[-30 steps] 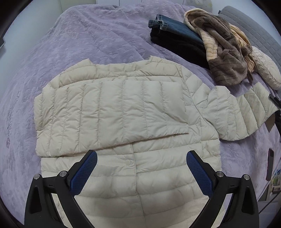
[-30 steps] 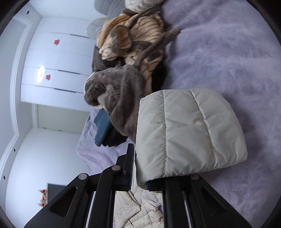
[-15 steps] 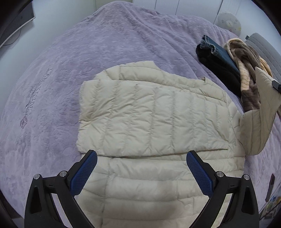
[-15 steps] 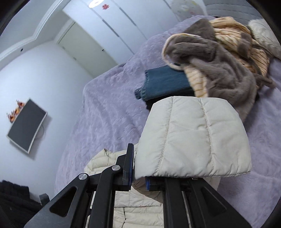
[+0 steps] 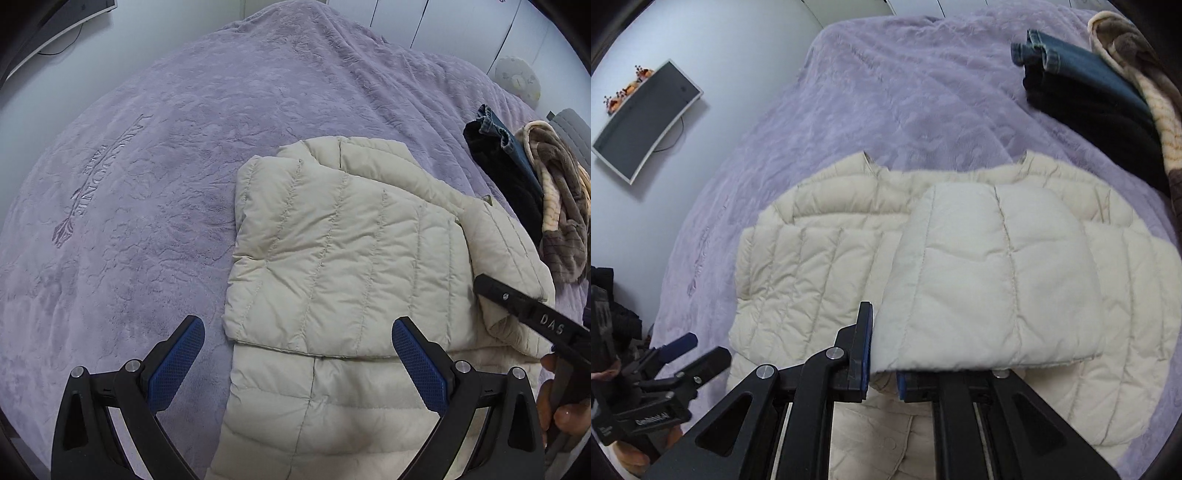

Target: Fold large clothes

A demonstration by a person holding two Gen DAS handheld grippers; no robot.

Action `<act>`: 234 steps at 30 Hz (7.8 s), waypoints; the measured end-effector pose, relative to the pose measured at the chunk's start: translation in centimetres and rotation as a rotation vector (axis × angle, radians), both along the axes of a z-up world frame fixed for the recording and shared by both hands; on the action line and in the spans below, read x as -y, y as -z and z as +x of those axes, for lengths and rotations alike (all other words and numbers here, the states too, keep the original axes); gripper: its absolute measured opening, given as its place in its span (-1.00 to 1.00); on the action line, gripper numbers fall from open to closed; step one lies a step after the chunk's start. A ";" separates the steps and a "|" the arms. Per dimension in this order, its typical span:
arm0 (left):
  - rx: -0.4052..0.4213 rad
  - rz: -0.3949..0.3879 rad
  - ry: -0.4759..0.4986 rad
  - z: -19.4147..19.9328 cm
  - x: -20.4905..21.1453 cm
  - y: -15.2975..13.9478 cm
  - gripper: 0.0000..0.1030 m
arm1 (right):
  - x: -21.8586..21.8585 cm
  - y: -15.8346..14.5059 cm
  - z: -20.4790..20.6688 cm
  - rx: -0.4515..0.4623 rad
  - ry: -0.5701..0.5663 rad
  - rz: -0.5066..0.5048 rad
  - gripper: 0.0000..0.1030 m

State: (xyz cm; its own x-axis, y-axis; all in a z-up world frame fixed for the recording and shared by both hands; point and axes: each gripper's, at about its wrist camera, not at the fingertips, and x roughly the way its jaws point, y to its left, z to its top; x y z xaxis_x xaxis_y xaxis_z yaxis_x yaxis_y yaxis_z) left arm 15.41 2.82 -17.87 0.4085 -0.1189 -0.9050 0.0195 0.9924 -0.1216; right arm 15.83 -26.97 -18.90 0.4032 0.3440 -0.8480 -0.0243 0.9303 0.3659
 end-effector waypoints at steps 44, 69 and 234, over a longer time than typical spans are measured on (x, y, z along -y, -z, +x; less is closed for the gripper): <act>-0.129 -0.585 0.094 6.3 0.5 2.5 0.98 | 0.1 -2.1 -2.1 0.013 -0.060 -0.003 0.42; -0.141 -0.361 0.172 3.9 4.1 3.6 -0.76 | 12.2 -1.0 -7.4 -0.043 0.220 0.009 0.42; -0.565 -0.116 0.302 -17.1 -8.0 5.0 1.00 | 17.8 3.6 -33.7 -0.560 0.622 0.359 1.00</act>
State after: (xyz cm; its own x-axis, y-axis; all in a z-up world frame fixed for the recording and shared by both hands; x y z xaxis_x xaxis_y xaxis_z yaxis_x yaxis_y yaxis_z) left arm -1.65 10.78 -22.85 -0.1930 -0.2634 -0.9452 0.1971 0.9332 -0.3003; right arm -17.87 -44.77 -22.55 0.1660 0.4837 -0.8593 0.7123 0.5438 0.4437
